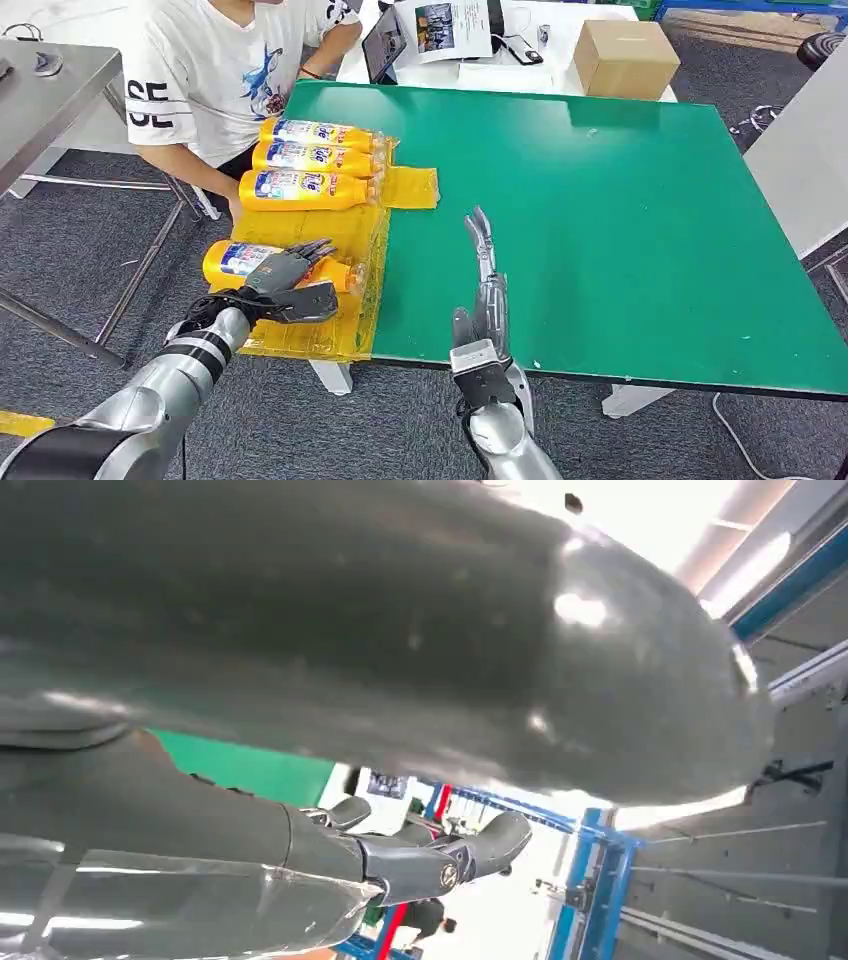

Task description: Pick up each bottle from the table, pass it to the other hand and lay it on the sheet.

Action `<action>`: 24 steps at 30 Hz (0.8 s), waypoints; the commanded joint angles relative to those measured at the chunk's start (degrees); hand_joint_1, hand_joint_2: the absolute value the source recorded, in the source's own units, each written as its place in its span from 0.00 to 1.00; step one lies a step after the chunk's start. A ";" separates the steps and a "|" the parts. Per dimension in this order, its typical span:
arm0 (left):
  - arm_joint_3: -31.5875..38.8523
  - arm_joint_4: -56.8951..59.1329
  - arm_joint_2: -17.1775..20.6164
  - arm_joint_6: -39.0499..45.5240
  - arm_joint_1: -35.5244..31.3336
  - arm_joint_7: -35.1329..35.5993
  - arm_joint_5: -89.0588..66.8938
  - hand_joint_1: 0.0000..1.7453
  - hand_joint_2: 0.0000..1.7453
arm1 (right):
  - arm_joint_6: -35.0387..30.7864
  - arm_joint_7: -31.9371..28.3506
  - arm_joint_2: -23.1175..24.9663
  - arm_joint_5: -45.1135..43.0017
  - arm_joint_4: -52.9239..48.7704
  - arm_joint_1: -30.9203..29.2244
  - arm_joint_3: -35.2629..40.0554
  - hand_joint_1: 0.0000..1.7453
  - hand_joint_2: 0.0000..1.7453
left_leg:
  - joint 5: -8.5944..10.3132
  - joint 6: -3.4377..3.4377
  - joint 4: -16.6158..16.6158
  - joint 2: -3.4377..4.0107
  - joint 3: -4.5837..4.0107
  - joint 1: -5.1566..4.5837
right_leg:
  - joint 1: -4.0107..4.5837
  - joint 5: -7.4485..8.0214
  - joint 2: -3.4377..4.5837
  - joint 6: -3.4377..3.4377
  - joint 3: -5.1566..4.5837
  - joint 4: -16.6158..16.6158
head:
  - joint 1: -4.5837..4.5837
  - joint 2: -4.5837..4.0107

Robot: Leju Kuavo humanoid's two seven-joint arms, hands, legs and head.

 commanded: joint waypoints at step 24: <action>13.06 -36.14 -9.20 15.35 9.14 -13.79 50.43 0.00 0.00 | -0.89 0.24 1.81 0.76 7.07 -1.62 0.21 0.00 0.00 | -0.07 -0.11 0.14 -0.01 -0.20 0.14 | 0.14 -0.04 0.03 -0.08 -0.19 0.07 | 0.00 0.00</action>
